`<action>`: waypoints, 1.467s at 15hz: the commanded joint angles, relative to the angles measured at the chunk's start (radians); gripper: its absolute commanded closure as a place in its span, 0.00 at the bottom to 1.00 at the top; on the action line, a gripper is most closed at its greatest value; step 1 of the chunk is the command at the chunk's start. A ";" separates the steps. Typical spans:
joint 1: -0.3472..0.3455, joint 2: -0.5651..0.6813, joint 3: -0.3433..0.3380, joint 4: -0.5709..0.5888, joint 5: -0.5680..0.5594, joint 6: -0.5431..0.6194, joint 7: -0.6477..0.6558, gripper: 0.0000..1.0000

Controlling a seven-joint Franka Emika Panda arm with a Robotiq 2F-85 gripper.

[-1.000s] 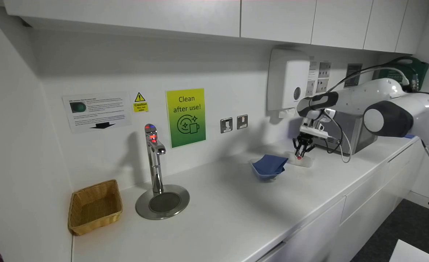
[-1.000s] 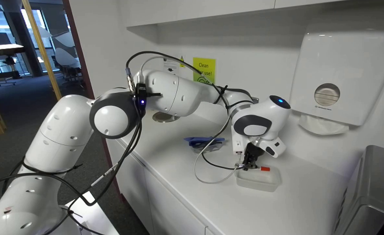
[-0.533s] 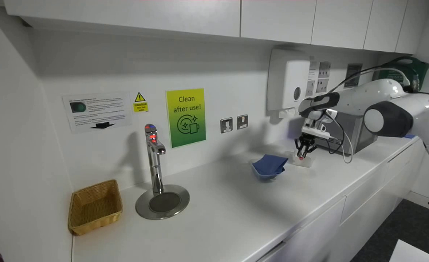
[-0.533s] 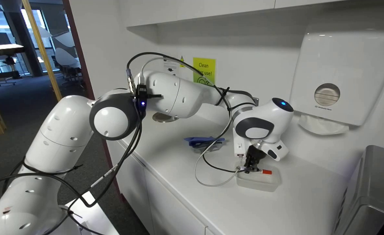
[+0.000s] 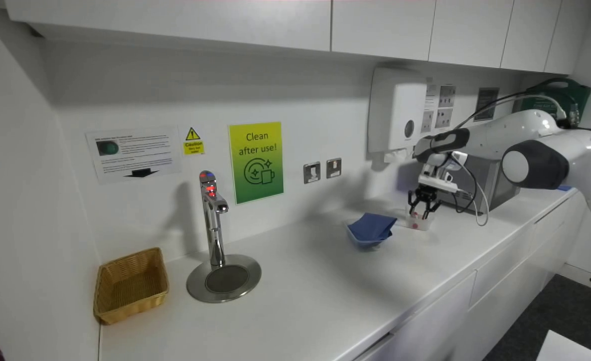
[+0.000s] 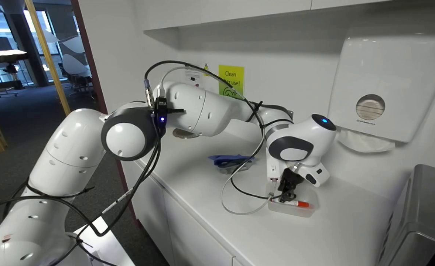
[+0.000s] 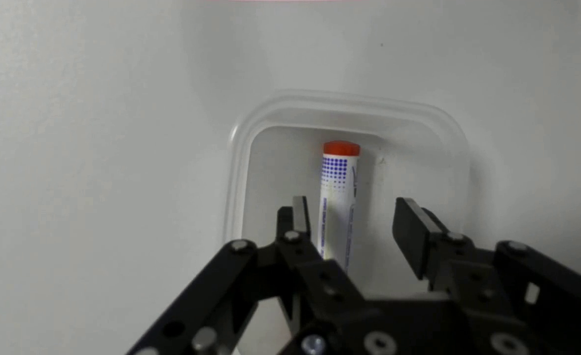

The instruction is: Put the marker into the plastic bowl

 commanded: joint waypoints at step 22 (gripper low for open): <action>0.303 -0.885 0.086 -0.850 -0.592 -0.053 -0.418 0.00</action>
